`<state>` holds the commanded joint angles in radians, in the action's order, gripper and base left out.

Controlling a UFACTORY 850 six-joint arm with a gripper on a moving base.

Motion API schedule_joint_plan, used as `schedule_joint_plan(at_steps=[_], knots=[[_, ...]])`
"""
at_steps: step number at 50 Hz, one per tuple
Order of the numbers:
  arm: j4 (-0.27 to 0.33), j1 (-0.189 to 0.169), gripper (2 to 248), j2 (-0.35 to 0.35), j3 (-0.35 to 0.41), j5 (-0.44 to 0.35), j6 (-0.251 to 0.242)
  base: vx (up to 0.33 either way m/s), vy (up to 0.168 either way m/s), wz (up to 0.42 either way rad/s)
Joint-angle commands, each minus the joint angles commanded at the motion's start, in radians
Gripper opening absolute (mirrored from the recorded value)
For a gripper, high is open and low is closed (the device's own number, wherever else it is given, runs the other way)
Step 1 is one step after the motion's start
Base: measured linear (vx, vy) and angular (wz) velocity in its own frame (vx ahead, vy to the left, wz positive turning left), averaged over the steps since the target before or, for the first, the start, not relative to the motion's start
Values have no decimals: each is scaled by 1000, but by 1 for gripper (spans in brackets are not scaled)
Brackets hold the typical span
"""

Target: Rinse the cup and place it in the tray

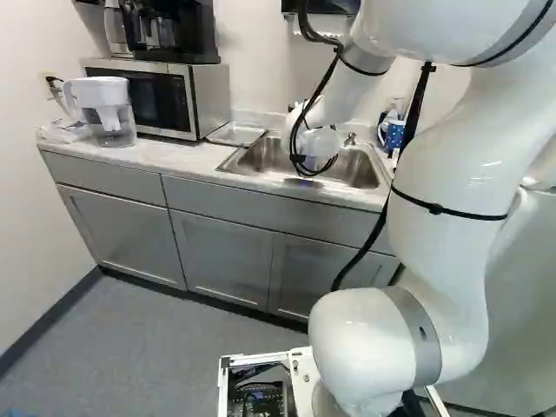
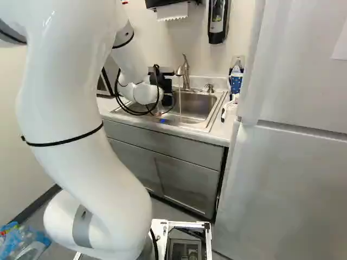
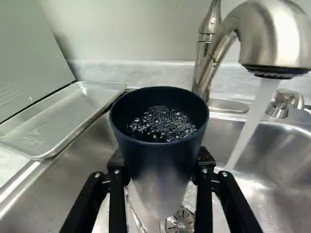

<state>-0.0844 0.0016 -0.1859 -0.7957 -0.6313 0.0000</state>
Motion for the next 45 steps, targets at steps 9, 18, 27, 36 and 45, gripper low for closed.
schedule_joint_plan(at_steps=[9, 18, 27, 36, 45], knots=[[0, 26, 125, 10, -2, 0, 0, 0, 0, 0], [0, 52, 125, 20, -11, 0, 0, 0, 0, 0], [0, 77, 125, 22, -30, 0, 0, 0, 0, 0], [0, 102, 125, 18, -54, 0, 0, 0, 0, 0], [0, 127, 125, 20, -73, 0, 0, 0, 0, 0]])
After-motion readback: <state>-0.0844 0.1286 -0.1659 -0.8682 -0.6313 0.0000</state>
